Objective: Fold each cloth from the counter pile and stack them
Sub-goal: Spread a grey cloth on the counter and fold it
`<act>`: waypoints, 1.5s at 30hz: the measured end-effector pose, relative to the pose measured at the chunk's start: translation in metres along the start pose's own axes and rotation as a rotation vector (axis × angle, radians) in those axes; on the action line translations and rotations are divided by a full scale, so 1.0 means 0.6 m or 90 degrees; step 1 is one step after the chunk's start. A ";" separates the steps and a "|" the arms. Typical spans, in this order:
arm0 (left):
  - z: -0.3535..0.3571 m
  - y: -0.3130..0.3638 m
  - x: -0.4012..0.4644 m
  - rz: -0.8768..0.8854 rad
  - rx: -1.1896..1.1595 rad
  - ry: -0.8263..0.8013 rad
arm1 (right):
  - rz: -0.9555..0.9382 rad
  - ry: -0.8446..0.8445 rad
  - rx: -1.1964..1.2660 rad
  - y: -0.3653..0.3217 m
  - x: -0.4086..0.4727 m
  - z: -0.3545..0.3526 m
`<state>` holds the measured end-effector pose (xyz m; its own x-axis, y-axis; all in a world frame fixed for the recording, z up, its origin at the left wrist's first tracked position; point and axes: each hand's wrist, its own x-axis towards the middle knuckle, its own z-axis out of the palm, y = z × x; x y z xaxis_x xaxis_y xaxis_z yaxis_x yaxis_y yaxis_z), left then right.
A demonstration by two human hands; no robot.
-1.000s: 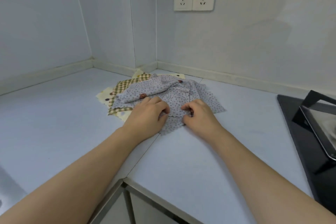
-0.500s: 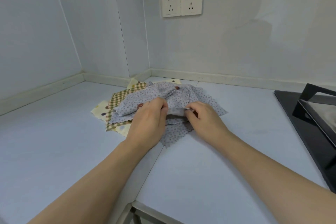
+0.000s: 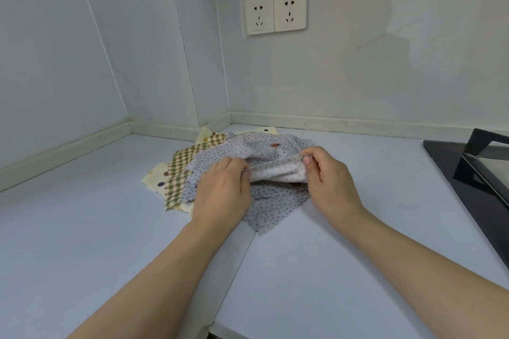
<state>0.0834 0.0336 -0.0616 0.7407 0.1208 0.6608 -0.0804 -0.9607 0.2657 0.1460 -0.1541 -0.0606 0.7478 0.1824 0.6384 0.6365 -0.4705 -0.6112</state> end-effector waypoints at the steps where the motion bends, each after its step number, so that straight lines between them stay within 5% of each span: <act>1: -0.007 0.002 0.000 -0.016 0.002 -0.007 | 0.002 0.008 0.004 -0.004 -0.004 -0.002; 7: -0.121 0.030 -0.029 -0.166 -0.201 -0.012 | 0.014 0.039 0.031 -0.062 -0.060 -0.070; 15: -0.319 0.155 -0.045 -0.053 -0.205 0.041 | -0.092 0.177 0.030 -0.214 -0.071 -0.282; 21: -0.381 0.222 -0.035 0.000 -0.205 0.020 | -0.059 0.224 -0.021 -0.250 -0.085 -0.397; 31: -0.250 0.194 -0.032 0.008 -0.052 -0.061 | 0.237 0.087 0.147 -0.101 -0.104 -0.338; 37: -0.200 0.168 0.000 -0.046 -0.060 -0.016 | 0.232 0.061 0.184 -0.058 -0.082 -0.299; 45: -0.179 0.151 -0.164 0.082 -0.163 -0.199 | 0.227 -0.147 -0.110 -0.012 -0.187 -0.312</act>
<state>-0.0680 -0.0383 -0.0274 0.8771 -0.1164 0.4660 -0.3200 -0.8650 0.3864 0.0220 -0.3329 -0.0401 0.9496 0.1614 0.2686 0.3050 -0.6726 -0.6743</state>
